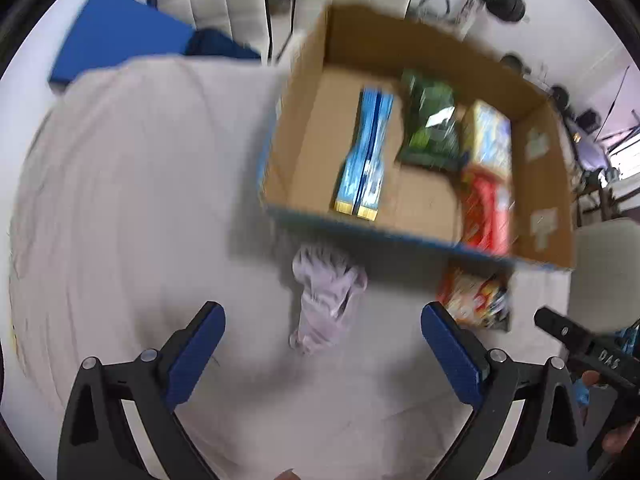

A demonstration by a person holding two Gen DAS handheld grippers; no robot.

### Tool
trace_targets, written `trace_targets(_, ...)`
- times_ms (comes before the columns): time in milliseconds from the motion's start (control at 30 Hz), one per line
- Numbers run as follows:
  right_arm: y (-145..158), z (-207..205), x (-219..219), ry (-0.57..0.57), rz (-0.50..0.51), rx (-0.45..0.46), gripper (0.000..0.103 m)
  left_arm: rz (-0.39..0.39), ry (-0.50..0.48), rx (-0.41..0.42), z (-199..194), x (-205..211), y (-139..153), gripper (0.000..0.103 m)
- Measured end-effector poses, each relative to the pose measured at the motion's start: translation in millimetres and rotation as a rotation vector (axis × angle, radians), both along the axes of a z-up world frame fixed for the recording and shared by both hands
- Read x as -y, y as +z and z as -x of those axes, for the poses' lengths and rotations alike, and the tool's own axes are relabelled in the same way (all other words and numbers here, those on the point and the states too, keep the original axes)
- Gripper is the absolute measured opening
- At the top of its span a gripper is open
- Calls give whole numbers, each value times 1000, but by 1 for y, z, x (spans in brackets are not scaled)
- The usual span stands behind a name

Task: Organize soft objects
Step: 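Grasp the lilac sock with left tool while right tool grasps orange panda bag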

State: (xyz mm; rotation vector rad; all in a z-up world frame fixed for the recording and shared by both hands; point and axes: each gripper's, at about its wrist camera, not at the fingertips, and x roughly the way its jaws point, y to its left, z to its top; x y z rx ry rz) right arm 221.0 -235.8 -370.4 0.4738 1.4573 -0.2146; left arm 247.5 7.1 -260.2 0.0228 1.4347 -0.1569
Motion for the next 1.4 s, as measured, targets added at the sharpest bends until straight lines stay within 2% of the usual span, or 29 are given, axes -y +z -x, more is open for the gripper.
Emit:
trace_targets(100, -28, -5, -5, 0, -21, -23, 103, -36, 5, -60, -4, 4, -31, 101)
trace_targets(233, -55, -16, -17, 22, 5, -50, 103, -79, 7, -135, -12, 6, -74, 101)
trace_targets(400, -82, -28, -27, 42, 20, -94, 103, -76, 11, -188, -24, 8, -110, 100)
trace_targets(467, -92, -32, -29, 43, 21, -111, 102, -55, -6, -209, -28, 11, -120, 92)
trace_targets(533, -100, -35, -31, 43, -3, -121, 99, -30, 5, -237, -30, 11, -129, 65)
trace_targets(667, -107, -38, -37, 62, 22, -128, 78, -61, -22, -203, -27, 15, -130, 62)
trace_targets(767, -108, -42, -40, 74, 40, -138, 73, -85, -40, -186, -23, 17, -128, 53)
trace_targets(833, -108, -45, -45, 80, 46, -139, 71, -77, -35, -180, -19, 14, -125, 37)
trace_targets(867, -108, -45, -45, 86, 48, -141, 70, -73, -31, -183, -16, 14, -124, 36)
trace_targets(967, -108, -43, -50, 93, 40, -151, 67, -73, -26, -187, -7, 14, -123, 35)
trace_targets(1167, -101, -13, -54, 136, -5, -169, 56, -81, -56, -192, 26, 17, -120, 34)
trace_targets(1400, -107, 18, -69, 186, -51, -216, 56, -64, -61, -238, 64, 16, -129, 35)
